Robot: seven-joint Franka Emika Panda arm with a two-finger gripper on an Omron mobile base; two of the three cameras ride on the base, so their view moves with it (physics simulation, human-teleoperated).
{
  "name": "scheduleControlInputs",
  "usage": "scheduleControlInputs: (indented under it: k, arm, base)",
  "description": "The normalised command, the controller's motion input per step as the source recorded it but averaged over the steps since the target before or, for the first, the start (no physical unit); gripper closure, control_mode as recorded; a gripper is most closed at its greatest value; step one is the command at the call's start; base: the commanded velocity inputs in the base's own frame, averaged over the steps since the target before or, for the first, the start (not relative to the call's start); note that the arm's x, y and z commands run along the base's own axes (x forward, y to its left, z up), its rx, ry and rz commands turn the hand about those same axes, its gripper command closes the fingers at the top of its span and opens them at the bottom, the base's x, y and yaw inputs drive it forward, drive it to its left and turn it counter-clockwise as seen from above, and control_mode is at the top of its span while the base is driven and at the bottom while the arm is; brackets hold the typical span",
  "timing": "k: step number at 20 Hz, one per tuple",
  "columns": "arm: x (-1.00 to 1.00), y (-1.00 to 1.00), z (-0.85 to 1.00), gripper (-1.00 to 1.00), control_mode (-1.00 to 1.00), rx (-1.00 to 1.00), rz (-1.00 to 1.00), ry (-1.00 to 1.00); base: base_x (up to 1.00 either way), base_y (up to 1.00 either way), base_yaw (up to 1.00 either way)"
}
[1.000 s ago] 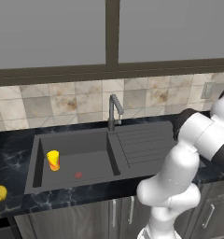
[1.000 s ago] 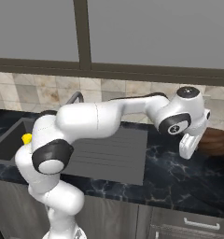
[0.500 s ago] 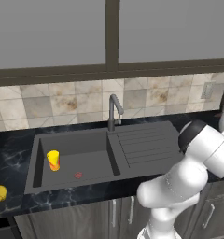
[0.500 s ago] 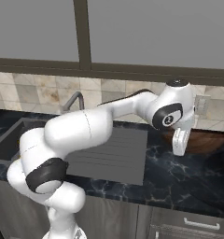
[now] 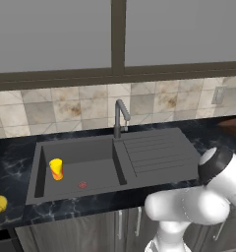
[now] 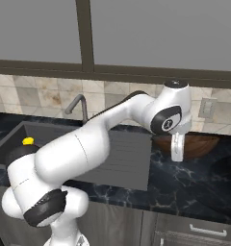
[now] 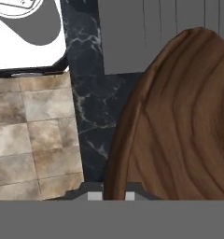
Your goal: Remove the lemon and bell pepper from the sink. Then move the bowl and cup from the counter to the sink for washing.
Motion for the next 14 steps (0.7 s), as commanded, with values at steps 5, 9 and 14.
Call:
scheduleControlInputs:
  k: [5, 9, 14]
  arm:
    - [-0.19, 0.34, 0.08, 1.00, -1.00, 0.06, 0.11, 0.00]
    - [-0.12, 0.36, 0.08, 1.00, -1.00, 0.05, 0.11, 0.00]
    - [-0.08, 0.36, 0.11, 1.00, -1.00, 0.04, 0.11, 0.00]
  base:
    - [0.00, 0.00, 0.00]
    - [0.00, 0.00, 0.00]
    - [0.00, 0.00, 0.00]
